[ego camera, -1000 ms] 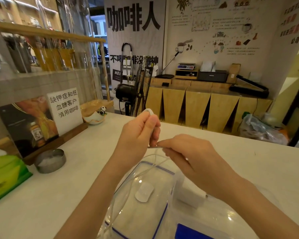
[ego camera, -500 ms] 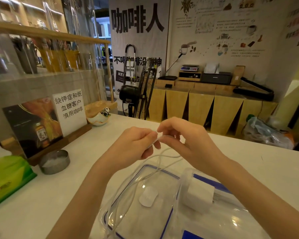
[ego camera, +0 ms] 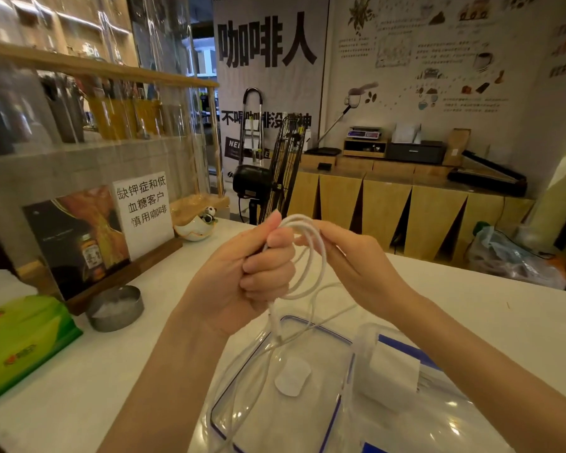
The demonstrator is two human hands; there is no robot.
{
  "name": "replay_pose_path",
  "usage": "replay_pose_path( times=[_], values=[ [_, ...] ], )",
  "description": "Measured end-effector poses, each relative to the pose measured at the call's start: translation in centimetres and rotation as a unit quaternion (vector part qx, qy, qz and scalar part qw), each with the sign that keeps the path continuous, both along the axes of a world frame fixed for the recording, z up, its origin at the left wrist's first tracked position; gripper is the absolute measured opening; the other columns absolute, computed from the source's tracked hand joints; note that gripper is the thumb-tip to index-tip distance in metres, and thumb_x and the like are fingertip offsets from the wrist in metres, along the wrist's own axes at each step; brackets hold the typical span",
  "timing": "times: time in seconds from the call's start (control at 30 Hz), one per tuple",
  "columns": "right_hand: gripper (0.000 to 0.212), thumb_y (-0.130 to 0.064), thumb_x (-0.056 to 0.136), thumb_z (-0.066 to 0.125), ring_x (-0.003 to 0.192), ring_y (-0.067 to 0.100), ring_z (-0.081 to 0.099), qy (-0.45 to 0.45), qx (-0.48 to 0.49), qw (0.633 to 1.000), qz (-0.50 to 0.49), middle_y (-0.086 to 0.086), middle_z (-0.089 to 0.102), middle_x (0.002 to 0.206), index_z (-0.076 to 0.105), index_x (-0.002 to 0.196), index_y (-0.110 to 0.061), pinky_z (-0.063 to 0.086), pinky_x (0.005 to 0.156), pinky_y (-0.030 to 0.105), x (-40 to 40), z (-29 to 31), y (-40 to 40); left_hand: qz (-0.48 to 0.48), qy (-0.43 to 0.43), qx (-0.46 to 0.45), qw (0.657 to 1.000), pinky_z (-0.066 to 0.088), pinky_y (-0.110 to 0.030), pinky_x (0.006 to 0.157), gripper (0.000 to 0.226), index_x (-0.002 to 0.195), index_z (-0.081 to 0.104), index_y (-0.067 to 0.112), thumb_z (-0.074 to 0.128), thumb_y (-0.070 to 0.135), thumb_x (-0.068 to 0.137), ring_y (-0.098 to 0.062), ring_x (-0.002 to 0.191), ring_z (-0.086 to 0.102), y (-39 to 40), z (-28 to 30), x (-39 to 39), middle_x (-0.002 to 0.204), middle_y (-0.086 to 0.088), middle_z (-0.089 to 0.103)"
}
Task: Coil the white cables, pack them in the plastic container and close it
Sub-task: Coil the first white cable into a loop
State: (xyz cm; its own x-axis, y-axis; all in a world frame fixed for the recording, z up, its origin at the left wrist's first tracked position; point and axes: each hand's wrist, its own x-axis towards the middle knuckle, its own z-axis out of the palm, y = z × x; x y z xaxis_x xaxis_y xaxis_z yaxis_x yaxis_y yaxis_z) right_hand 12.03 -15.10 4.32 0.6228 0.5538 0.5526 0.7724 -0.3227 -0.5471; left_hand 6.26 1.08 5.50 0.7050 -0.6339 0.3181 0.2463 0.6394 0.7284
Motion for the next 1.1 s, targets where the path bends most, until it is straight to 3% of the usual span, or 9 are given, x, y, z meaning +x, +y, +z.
replay_pose_path(
  times=[0.07,0.13,0.2,0.3,0.5,0.67,0.87,0.97,1.1],
  values=[
    [0.023,-0.038,0.086,0.035,0.090,-0.008,0.056,0.067,0.032,0.997,0.031,-0.023,0.059,0.093,0.050,0.101,-0.047,0.045,0.081,0.014,-0.6,0.0,0.8,-0.029,-0.002,-0.098,0.995,0.027,-0.020,0.045,0.034,0.081,0.049,0.004,0.031,0.027,0.098,-0.009,0.047,0.033,-0.6,0.6,-0.4,0.056,0.001,0.036],
    [0.023,-0.029,0.090,0.040,0.092,0.000,0.060,0.148,0.060,0.985,0.064,-0.010,0.066,0.095,0.061,0.099,-0.030,0.047,0.086,0.018,-1.0,-0.1,1.4,-0.027,-0.017,-0.170,0.985,0.027,-0.022,0.048,0.033,0.082,0.048,0.003,0.030,0.025,0.098,-0.011,0.049,0.036,-0.8,1.5,-0.6,0.055,-0.005,0.039],
    [0.028,-0.019,0.094,0.038,0.091,0.014,0.065,0.239,0.083,0.961,0.114,0.005,0.068,0.092,0.064,0.100,-0.010,0.051,0.088,0.025,-1.6,-0.4,1.9,-0.001,-0.032,-0.205,0.978,0.029,-0.022,0.048,0.032,0.081,0.049,0.001,0.033,0.024,0.097,-0.015,0.046,0.038,-0.4,2.4,-0.2,0.052,-0.015,0.050],
    [0.029,-0.018,0.096,0.036,0.080,0.014,0.067,0.329,0.093,0.924,0.170,0.003,0.067,0.079,0.063,0.099,-0.011,0.054,0.081,0.023,-3.4,-0.4,2.4,0.108,-0.044,-0.211,0.970,0.033,-0.019,0.044,0.034,0.078,0.052,0.002,0.036,0.027,0.094,-0.016,0.042,0.051,0.4,3.2,0.9,0.052,-0.009,0.058],
    [0.030,-0.011,0.095,0.038,0.055,0.013,0.063,0.373,0.073,0.901,0.207,0.000,0.062,0.059,0.053,0.121,-0.013,0.057,0.069,0.026,-5.9,0.9,2.9,0.390,-0.083,-0.074,0.914,0.031,-0.010,0.034,0.039,0.069,0.047,0.014,0.026,0.031,0.097,0.000,0.034,0.039,0.6,3.1,2.0,0.040,0.008,0.046],
    [0.030,-0.011,0.095,0.037,0.037,0.011,0.042,0.464,0.074,0.850,0.239,0.003,0.035,0.052,0.050,0.123,-0.014,0.058,0.056,0.034,-6.8,2.4,2.4,0.541,-0.189,0.105,0.813,0.033,-0.015,0.039,0.035,0.069,0.049,0.013,0.031,0.024,0.097,-0.006,0.038,0.038,0.8,2.5,1.6,0.044,0.008,0.047],
    [0.028,-0.010,0.094,0.040,0.034,0.009,0.035,0.497,0.015,0.834,0.239,0.000,0.039,0.053,0.048,0.121,-0.012,0.042,0.034,0.022,-7.6,2.9,1.7,0.599,-0.315,0.302,0.672,0.037,-0.014,0.042,0.032,0.067,0.051,0.016,0.038,0.018,0.096,-0.005,0.041,0.044,0.3,0.8,0.4,0.048,0.006,0.051],
    [0.027,-0.012,0.094,0.041,0.036,0.009,0.032,0.514,0.002,0.827,0.227,-0.001,0.040,0.054,0.051,0.118,-0.018,0.036,0.033,0.020,-8.3,2.6,1.6,0.617,-0.330,0.300,0.648,0.039,-0.012,0.045,0.030,0.068,0.051,0.018,0.038,0.020,0.095,-0.006,0.044,0.049,0.2,-0.1,-0.1,0.051,0.005,0.053],
    [0.025,-0.014,0.094,0.041,0.039,0.009,0.029,0.503,-0.027,0.841,0.199,-0.001,0.040,0.055,0.054,0.115,-0.021,0.029,0.034,0.019,-8.7,2.1,1.4,0.622,-0.322,0.297,0.649,0.044,-0.013,0.046,0.027,0.070,0.052,0.019,0.039,0.024,0.094,-0.007,0.046,0.055,-0.3,-1.2,-0.8,0.054,0.002,0.059]
  ],
)
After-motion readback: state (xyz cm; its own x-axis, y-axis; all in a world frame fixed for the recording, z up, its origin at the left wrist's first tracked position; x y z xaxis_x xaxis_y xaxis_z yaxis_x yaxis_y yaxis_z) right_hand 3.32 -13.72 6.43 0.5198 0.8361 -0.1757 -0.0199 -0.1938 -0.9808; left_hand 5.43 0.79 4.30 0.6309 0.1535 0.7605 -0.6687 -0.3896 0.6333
